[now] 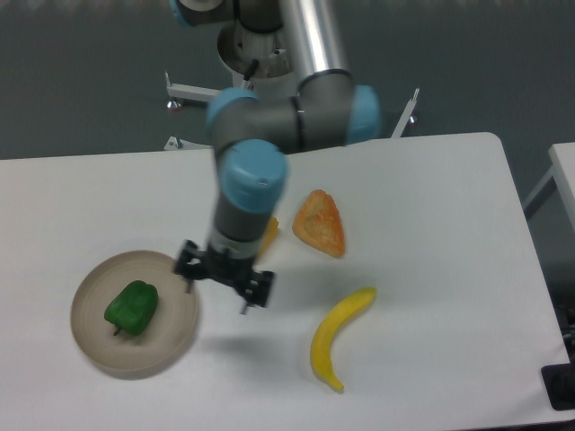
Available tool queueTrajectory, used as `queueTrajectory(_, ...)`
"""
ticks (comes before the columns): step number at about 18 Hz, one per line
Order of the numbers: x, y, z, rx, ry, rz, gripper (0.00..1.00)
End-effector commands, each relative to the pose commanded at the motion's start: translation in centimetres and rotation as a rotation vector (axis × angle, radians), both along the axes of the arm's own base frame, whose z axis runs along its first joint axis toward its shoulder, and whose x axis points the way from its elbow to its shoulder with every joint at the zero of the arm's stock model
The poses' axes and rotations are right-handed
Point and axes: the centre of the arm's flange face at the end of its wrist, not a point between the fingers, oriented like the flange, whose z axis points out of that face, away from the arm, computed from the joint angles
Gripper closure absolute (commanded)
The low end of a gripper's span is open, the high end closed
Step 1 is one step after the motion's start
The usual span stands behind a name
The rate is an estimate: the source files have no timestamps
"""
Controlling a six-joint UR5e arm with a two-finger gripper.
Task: Pick up the green pepper from the plate
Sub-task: 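Move the open gripper over the green pepper on the plate, then lower the gripper onto the green pepper and close on it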
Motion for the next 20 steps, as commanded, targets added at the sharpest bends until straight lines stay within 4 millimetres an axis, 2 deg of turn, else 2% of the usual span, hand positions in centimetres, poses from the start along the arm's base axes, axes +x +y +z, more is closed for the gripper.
queueTrajectory(4, 4.3, 0.8, -1.7, -0.006, -0.009, -0.011, 0.0)
queueTrajectory(8, 7.0, 1.3, -3.9, -0.012, 0.007, -0.045, 0.0)
queueTrajectory(13, 8.1, 1.9, -6.0, -0.019, 0.052, -0.06, 0.0)
queueTrajectory(20, 8.1, 2.2, -6.9, -0.021, 0.066, -0.062, 0.0)
